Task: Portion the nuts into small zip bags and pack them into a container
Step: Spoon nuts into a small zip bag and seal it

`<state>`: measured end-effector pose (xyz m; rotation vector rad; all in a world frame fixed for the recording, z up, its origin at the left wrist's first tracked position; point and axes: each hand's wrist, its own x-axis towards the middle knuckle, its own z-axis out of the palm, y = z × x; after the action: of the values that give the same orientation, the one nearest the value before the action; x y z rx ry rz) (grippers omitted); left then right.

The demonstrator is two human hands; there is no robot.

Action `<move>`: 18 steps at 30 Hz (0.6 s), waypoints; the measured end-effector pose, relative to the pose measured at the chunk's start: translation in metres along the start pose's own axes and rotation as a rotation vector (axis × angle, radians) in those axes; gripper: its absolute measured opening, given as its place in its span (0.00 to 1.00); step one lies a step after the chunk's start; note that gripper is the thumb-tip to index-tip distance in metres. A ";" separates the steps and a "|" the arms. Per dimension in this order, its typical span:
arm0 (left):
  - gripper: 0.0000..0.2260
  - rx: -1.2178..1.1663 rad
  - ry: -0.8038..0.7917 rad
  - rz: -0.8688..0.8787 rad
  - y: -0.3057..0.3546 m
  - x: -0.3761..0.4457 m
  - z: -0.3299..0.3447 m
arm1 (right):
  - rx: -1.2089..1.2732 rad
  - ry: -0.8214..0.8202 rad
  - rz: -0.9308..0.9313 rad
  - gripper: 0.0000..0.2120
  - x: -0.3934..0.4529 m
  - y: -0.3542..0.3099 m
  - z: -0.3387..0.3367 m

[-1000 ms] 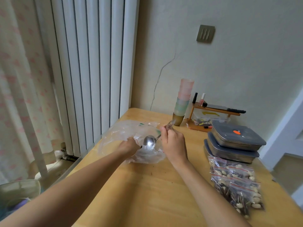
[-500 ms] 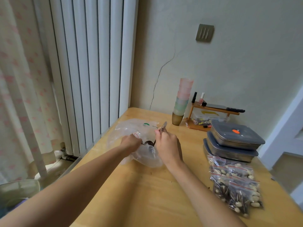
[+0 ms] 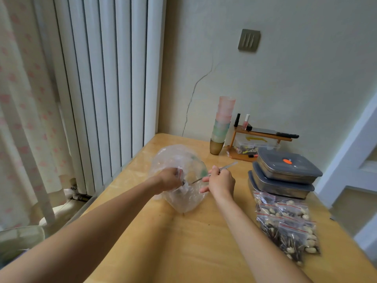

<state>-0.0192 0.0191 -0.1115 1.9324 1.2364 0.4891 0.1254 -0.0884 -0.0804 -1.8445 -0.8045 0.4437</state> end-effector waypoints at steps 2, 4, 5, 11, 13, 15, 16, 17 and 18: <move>0.05 -0.058 0.045 0.014 0.001 0.002 -0.002 | 0.012 0.006 0.017 0.18 0.001 0.003 -0.002; 0.06 -0.135 0.085 -0.004 0.000 0.006 -0.005 | 0.013 0.013 0.023 0.18 0.001 0.005 -0.003; 0.09 -0.155 0.108 0.001 0.000 0.006 -0.005 | 0.011 0.013 0.022 0.17 0.000 0.005 -0.003; 0.09 -0.036 0.099 0.000 -0.004 0.007 -0.006 | 0.000 0.002 0.035 0.18 0.000 0.002 -0.001; 0.12 0.030 0.050 -0.081 -0.006 0.001 -0.007 | 0.010 -0.005 0.057 0.18 0.001 0.002 -0.001; 0.12 0.209 0.037 -0.092 -0.018 0.003 -0.006 | 0.023 -0.010 0.072 0.16 0.001 0.002 -0.001; 0.09 0.261 0.044 -0.088 -0.026 0.007 -0.005 | 0.025 -0.011 0.077 0.15 0.000 0.002 -0.001; 0.08 0.285 0.062 -0.113 -0.030 0.008 -0.007 | 0.029 -0.011 0.079 0.16 0.000 0.003 -0.001; 0.08 0.263 0.079 -0.135 -0.035 0.010 -0.006 | 0.032 -0.011 0.079 0.16 0.000 0.003 -0.001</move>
<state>-0.0391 0.0384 -0.1354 2.0434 1.5350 0.3494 0.1269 -0.0901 -0.0826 -1.8499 -0.7297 0.5153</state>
